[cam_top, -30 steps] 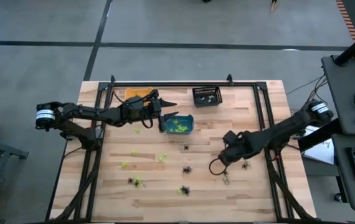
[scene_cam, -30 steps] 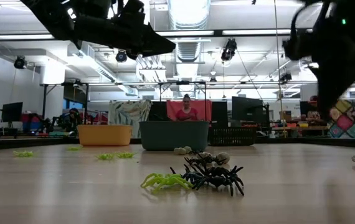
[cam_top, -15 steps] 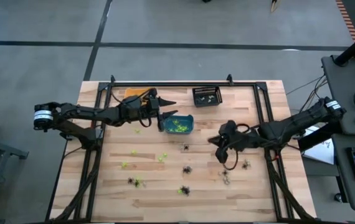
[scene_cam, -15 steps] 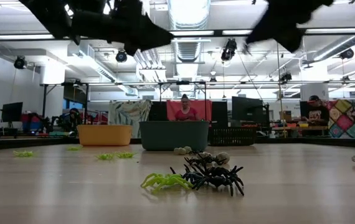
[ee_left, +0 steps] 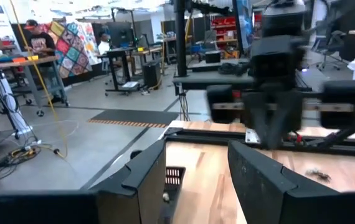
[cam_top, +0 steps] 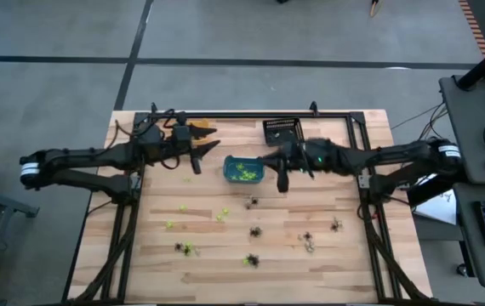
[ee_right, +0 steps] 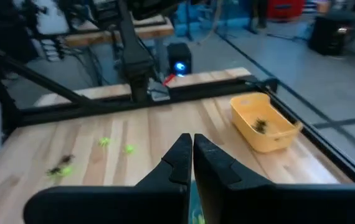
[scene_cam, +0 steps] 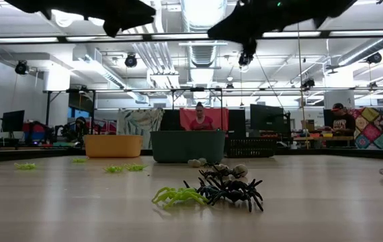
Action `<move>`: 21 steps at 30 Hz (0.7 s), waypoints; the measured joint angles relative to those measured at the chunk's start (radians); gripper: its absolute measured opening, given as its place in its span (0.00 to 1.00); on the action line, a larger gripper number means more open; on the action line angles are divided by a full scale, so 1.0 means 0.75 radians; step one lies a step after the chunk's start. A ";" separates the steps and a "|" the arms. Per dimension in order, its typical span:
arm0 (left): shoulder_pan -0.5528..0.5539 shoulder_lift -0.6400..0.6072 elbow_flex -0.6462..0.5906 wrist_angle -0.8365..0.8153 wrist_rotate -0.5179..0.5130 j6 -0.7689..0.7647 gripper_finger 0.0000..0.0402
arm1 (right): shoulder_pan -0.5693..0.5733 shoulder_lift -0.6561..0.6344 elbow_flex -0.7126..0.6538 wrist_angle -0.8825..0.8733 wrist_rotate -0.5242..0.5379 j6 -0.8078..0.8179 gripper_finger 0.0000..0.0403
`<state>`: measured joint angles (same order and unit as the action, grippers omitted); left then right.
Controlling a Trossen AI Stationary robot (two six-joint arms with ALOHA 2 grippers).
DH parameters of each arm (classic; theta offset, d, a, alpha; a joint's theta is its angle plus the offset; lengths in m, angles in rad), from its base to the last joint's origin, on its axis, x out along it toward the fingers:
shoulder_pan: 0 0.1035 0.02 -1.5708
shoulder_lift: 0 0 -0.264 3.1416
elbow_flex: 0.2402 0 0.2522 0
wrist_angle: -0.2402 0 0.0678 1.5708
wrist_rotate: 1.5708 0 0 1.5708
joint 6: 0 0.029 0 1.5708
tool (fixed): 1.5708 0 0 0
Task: Sort Halloween decoration
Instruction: Put the black spider toy into the yellow bin
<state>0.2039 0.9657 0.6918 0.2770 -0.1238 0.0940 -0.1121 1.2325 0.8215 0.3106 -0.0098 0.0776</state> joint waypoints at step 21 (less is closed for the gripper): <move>-0.124 0.264 -0.001 -0.466 0.389 0.070 0.39 | -0.052 0.083 0.011 -0.059 -0.207 -0.030 0.02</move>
<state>0.1111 1.1634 0.6914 -0.0729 0.1677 0.1463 -0.1509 1.2944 0.8295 0.2667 -0.1653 0.0551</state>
